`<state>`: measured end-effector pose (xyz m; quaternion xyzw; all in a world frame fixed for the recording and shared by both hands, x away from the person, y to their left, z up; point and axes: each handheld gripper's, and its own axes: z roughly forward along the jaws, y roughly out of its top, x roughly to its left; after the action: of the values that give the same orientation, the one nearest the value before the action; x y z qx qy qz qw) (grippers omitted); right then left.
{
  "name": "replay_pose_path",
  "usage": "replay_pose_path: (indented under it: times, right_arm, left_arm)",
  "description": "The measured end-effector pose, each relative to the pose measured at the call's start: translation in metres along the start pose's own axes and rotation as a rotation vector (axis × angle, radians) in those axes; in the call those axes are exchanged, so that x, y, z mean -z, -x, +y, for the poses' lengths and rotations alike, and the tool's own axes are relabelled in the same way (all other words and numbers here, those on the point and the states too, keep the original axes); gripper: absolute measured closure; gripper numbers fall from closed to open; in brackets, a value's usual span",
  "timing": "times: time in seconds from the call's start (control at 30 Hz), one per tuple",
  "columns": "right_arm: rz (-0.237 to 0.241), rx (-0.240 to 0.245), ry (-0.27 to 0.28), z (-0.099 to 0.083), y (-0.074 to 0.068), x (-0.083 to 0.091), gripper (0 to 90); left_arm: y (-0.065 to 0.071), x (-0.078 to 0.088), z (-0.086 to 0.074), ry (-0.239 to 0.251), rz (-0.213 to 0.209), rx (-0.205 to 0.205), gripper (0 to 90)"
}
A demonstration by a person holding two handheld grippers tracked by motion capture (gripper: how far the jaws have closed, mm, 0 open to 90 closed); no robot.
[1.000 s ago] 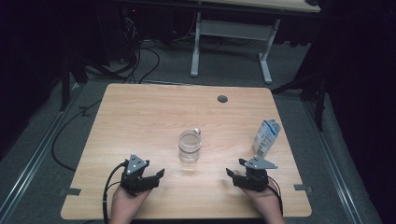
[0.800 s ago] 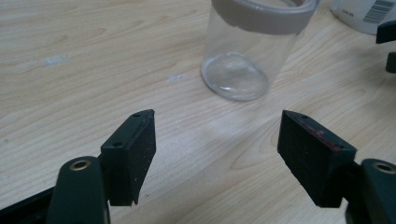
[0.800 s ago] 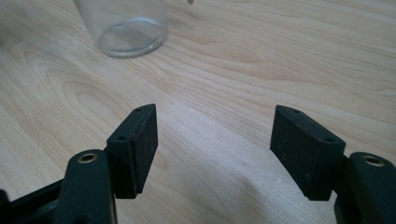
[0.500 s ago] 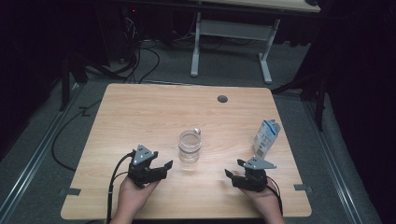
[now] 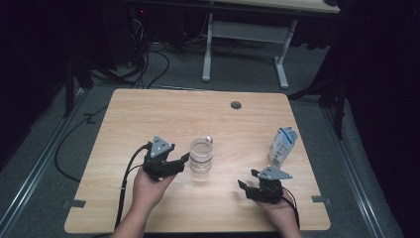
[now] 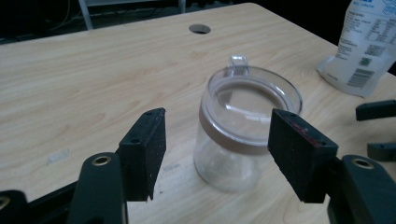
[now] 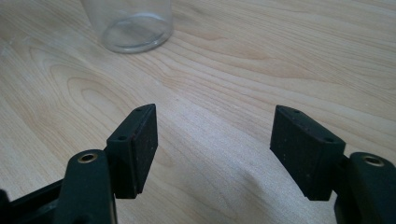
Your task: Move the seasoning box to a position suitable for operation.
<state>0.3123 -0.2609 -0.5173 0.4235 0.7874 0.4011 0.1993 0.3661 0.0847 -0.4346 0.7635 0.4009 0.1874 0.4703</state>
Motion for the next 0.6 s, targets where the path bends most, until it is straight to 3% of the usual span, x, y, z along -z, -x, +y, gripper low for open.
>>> replay_pose_path:
  times: [0.17, 0.47, 0.6]
  right_arm:
    - [0.001, 0.005, -0.003, 0.000, 0.000, -0.001, 32.2]
    - [0.002, 0.005, -0.004, 0.000, 0.000, -0.001, 32.2]
    - [0.003, 0.004, -0.005, 0.000, 0.000, -0.001, 32.2]
  left_arm:
    - [0.001, -0.015, 0.011, -0.009, 0.014, -0.010, 39.7]
    - [0.004, -0.040, 0.025, -0.015, -0.026, 0.027, 52.6]
    - [0.009, -0.055, 0.033, -0.047, -0.029, 0.031, 59.6]
